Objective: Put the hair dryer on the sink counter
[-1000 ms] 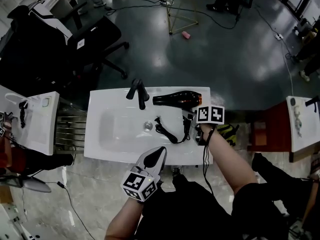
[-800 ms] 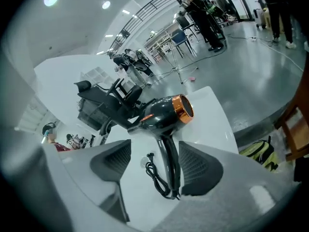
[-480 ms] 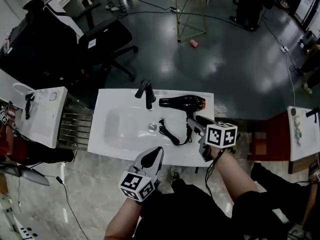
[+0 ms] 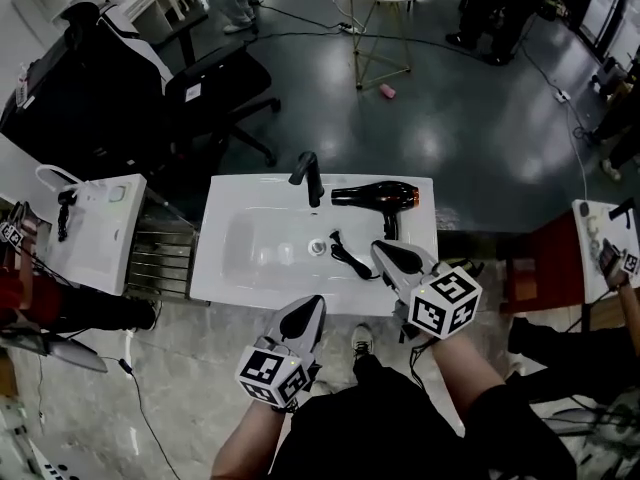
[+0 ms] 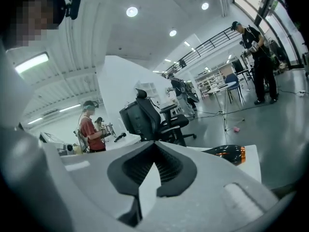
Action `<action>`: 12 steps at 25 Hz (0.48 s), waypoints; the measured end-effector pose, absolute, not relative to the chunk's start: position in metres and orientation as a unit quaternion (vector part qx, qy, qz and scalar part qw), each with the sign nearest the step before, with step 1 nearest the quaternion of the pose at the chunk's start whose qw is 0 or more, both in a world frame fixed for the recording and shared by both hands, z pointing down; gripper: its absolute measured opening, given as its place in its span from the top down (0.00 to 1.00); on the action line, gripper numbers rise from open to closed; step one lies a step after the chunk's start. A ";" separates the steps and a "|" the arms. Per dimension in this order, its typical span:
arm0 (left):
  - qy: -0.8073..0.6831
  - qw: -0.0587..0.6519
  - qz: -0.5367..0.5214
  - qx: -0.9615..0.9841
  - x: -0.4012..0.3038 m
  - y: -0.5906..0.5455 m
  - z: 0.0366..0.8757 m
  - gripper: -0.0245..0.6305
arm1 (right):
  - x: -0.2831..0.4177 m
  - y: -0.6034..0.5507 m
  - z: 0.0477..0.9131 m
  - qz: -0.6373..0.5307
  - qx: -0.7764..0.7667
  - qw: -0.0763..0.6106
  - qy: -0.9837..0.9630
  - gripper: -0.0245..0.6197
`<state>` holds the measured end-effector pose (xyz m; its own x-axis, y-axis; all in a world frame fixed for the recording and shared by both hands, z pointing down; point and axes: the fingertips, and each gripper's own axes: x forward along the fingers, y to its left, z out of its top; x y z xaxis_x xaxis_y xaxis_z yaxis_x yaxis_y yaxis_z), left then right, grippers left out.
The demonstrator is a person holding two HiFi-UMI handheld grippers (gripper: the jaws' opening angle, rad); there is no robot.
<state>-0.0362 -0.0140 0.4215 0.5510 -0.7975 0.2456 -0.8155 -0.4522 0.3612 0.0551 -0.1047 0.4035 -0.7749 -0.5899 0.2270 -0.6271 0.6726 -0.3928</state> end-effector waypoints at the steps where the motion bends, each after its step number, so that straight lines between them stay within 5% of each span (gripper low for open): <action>1: -0.473 0.221 0.018 0.853 -0.040 -0.008 0.419 0.96 | 0.051 -0.096 0.400 0.228 0.334 0.038 -0.914 0.96; 12: -0.475 0.217 0.003 0.853 -0.074 0.065 0.405 0.96 | 0.000 0.010 0.381 0.219 0.328 0.036 -0.918 0.96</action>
<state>-0.0744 0.0650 0.4051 0.5483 -0.8090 0.2120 -0.8120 -0.4543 0.3665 -0.0004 0.0100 0.3811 -0.7824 -0.5864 0.2097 -0.6179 0.6890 -0.3789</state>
